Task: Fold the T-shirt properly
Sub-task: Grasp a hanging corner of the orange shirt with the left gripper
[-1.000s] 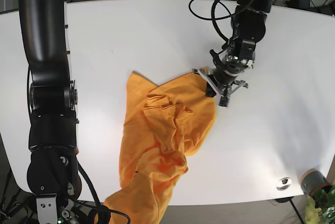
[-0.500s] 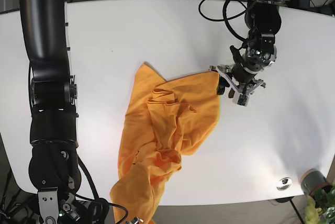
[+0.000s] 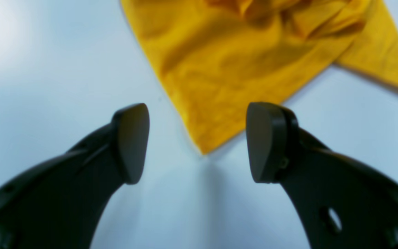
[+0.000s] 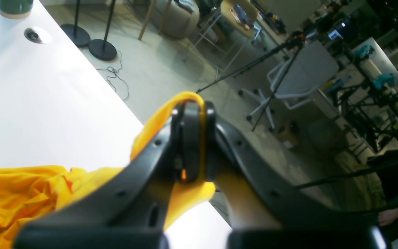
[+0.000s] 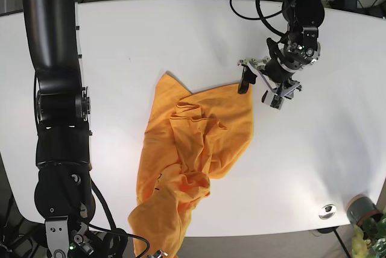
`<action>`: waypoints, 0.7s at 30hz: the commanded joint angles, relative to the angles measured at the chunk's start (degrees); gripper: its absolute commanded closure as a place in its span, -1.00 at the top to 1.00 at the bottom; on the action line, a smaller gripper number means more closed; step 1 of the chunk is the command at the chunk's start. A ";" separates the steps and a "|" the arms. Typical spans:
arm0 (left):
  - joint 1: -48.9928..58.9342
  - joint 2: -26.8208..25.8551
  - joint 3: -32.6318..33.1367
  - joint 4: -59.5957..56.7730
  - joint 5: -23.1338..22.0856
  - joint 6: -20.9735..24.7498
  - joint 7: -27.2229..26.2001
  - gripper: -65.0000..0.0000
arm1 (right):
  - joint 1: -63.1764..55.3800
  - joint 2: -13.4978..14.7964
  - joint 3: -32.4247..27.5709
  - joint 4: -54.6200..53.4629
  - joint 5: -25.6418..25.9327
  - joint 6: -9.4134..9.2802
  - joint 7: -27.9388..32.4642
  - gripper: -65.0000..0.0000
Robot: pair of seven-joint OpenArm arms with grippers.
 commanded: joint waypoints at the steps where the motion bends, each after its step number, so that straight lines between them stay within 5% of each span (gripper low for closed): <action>1: 0.08 -1.32 0.51 1.19 -0.88 -0.16 -1.37 0.27 | 2.75 0.15 0.25 1.05 0.32 -0.29 1.76 -1.00; 18: 1.13 -0.88 0.77 -4.53 -1.32 -0.42 -1.45 0.27 | 1.96 0.15 0.43 1.14 0.85 -0.29 1.76 -1.00; 21: 1.05 -0.27 0.77 -5.58 -4.66 -0.51 -1.37 0.27 | 1.96 0.15 0.43 1.14 0.85 -0.29 1.67 -1.00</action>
